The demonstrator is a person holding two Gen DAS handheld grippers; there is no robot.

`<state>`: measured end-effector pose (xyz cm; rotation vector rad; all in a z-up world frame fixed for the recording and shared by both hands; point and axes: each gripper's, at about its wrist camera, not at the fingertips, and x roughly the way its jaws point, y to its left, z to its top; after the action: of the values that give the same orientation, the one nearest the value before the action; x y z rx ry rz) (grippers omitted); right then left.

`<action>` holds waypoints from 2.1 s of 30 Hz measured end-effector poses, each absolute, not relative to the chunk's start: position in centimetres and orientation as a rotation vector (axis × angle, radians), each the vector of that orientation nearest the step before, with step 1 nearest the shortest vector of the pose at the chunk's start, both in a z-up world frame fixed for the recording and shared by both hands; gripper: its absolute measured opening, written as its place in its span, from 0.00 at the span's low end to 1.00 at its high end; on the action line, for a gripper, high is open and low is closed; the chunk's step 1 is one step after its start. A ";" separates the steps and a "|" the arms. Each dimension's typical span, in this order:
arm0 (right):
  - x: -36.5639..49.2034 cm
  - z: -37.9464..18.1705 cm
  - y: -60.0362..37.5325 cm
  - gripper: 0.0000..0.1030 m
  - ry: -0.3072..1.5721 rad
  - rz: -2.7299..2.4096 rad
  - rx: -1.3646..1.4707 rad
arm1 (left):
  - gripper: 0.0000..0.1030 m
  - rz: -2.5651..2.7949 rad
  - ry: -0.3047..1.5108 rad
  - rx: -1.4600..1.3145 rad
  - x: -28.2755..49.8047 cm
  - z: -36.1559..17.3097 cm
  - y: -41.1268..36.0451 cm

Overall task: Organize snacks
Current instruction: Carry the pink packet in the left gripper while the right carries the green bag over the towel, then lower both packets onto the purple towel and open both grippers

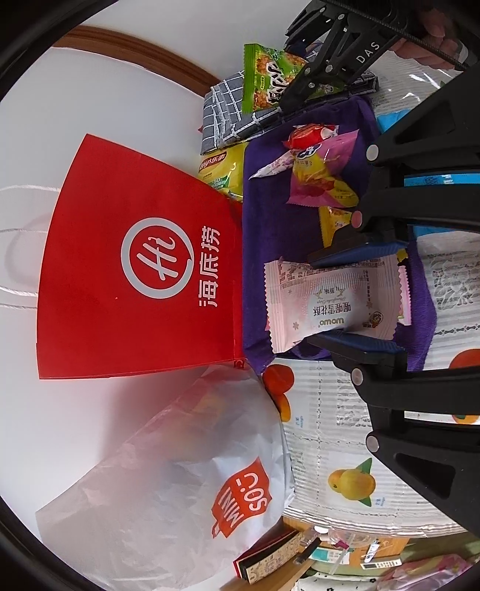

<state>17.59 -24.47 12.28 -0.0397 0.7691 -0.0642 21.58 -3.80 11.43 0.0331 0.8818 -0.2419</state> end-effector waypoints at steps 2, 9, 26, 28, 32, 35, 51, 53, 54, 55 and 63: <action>18.0 12.1 -24.5 0.49 0.772 -0.064 -0.040 | 0.32 -0.244 0.884 0.036 21.8 11.3 -3.9; 19.2 11.1 -24.7 0.49 0.779 -0.063 -0.036 | 0.32 -0.252 0.898 0.033 22.9 10.4 -4.4; 21.4 8.1 -25.1 0.49 0.827 -0.038 -0.030 | 0.32 -0.260 0.942 0.042 24.8 7.8 -5.2; 21.6 7.5 -25.1 0.49 0.841 -0.039 -0.030 | 0.32 -0.261 0.948 0.044 24.9 7.6 -5.4; 21.8 6.9 -25.3 0.49 0.857 -0.037 -0.027 | 0.32 -0.262 0.954 0.052 25.0 7.3 -5.6; 21.9 6.6 -25.3 0.49 0.864 -0.035 -0.027 | 0.32 -0.260 0.958 0.053 25.1 7.1 -5.7; 22.1 6.3 -25.5 0.49 0.869 -0.025 -0.031 | 0.32 -0.273 0.979 0.058 25.2 6.2 -6.4; 22.1 6.3 -25.5 0.49 0.868 -0.026 -0.035 | 0.32 -0.275 0.984 0.057 25.2 6.0 -6.5; 22.2 6.3 -25.4 0.49 0.868 -0.025 -0.037 | 0.32 -0.276 0.986 0.058 25.3 5.9 -6.5; 22.1 6.3 -25.4 0.50 0.867 -0.024 -0.038 | 0.32 -0.276 0.989 0.058 25.3 5.8 -6.6; 22.2 6.2 -25.5 0.52 0.868 -0.012 -0.035 | 0.32 -0.276 1.005 0.058 25.4 5.3 -7.0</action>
<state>22.20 -25.53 6.19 -0.0354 0.8677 -0.0124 25.38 -6.95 5.28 0.0581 1.0051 -0.2759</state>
